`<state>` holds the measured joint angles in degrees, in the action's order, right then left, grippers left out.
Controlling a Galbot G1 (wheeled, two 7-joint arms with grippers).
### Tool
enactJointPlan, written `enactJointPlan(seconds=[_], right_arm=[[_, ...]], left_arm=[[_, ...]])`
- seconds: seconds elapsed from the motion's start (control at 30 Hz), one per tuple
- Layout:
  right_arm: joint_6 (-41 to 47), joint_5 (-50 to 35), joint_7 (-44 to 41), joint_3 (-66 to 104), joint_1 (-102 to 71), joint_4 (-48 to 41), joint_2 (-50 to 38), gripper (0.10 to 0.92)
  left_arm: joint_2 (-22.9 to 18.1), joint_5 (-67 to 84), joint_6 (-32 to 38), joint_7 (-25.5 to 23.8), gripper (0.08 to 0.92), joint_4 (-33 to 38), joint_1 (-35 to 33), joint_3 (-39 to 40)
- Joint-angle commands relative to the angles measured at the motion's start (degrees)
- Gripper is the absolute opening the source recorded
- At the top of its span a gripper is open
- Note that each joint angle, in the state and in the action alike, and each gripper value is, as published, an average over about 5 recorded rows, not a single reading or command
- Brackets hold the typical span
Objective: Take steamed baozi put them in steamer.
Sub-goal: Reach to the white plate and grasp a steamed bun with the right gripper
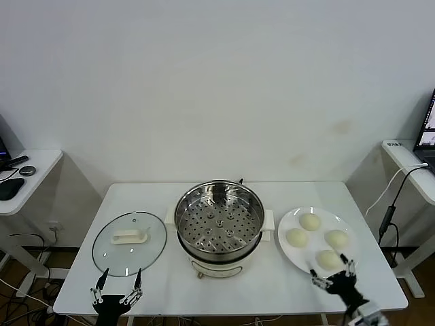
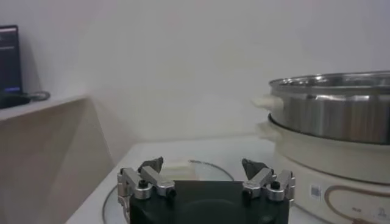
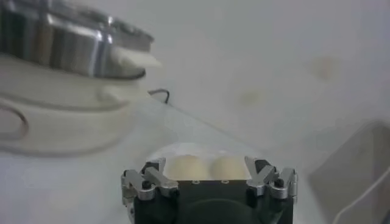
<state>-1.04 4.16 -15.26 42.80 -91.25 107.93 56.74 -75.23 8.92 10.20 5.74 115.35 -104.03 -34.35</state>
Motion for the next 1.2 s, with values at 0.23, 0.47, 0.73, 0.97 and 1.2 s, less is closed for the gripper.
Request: enactJointPlan(seconds=[0.23, 0.47, 0.73, 0.97, 1.2], right_arm=[[3.7, 16.4, -19.8, -16.3, 33.5, -14.5, -27.1, 0.823], [2.6, 17.7, -35.7, -46.1, 65.1, -29.7, -24.8, 0.823], [1.8, 18.0, -50.8, -67.9, 84.5, -41.5, -18.7, 0.823], [1.6, 18.1, -53.4, -74.4, 88.3, -46.9, -15.1, 0.823], [1.0, 19.4, -50.7, -74.8, 87.0, -51.3, -10.5, 0.823]], left_arm=[[-0.9, -2.0, 1.7, -0.8, 0.823, -0.1, -0.3, -0.7], [-1.9, -3.2, 2.2, -0.4, 0.823, 0.0, -1.0, -2.0], [-2.3, -3.2, 2.4, -0.2, 0.823, -0.1, -1.6, -3.2], [-2.6, -3.6, 2.5, -0.2, 0.823, -0.3, -1.4, -3.3], [-2.7, -4.3, 2.7, -0.3, 0.823, -0.2, -1.3, -3.8]])
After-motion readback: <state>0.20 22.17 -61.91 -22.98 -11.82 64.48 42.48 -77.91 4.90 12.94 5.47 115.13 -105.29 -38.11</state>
